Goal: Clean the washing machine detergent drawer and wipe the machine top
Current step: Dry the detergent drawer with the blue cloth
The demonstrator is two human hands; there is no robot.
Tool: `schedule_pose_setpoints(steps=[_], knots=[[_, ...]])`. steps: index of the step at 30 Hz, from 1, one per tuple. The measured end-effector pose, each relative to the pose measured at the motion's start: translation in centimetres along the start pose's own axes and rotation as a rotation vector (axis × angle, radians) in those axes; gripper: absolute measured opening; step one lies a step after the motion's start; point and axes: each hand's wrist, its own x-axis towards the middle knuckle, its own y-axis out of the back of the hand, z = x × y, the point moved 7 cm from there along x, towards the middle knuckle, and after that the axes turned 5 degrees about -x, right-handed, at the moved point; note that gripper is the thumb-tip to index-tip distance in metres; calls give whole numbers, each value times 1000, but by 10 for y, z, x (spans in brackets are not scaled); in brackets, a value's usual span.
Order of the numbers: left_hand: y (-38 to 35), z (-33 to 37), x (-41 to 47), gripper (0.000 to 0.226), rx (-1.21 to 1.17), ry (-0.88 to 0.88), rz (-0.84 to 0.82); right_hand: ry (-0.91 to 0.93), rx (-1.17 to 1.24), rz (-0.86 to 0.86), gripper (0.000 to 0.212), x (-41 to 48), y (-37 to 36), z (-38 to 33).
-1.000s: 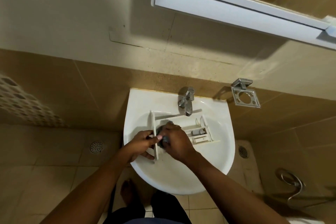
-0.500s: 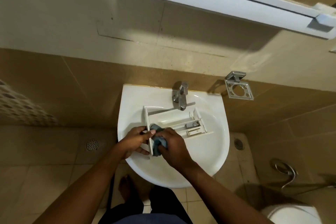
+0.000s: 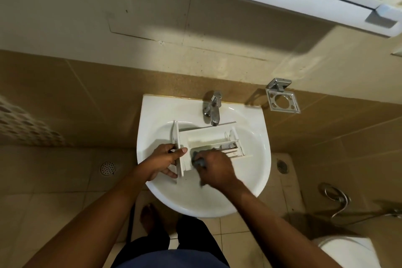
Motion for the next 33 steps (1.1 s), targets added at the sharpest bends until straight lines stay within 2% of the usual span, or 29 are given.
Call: schedule_pose_setpoints(steps=[4,7,9,12,14,16,18,21,25,28,31,33], knots=[[1,-2,1,46,5,11,4,69,56,9,25,-5,-8,-14],[0,-2,3,48,17,6,-8,-39,58,-56,21,-4,7,23],[0,-2,3,47,23,17,-6,-135,74,-8,16,4,24,40],[2,-2,3,48,11,43,0,-172,444,169,15,21,38,33],[3,-2,3,42,7,54,12,-141,586,222,32,31,34,16],[2,-3,2,37,8,62,21,-91,554,195,48,37,15,-2],[2,-3,2,43,4,61,26,-87,497,156,53,35,-7,-15],[6,-5,2,48,-11,56,32,-65,505,169,45,24,-18,-17],[5,-4,3,45,-12,31,2,-140,755,70,32,8,-24,-7],[7,-4,4,44,-12,35,-9,-162,761,-12,33,3,-22,-5],[11,-5,4,54,-31,48,-24,-143,850,-132,29,-5,-27,-4],[13,-7,4,57,-43,66,-30,-79,776,-156,25,-10,-28,-3]])
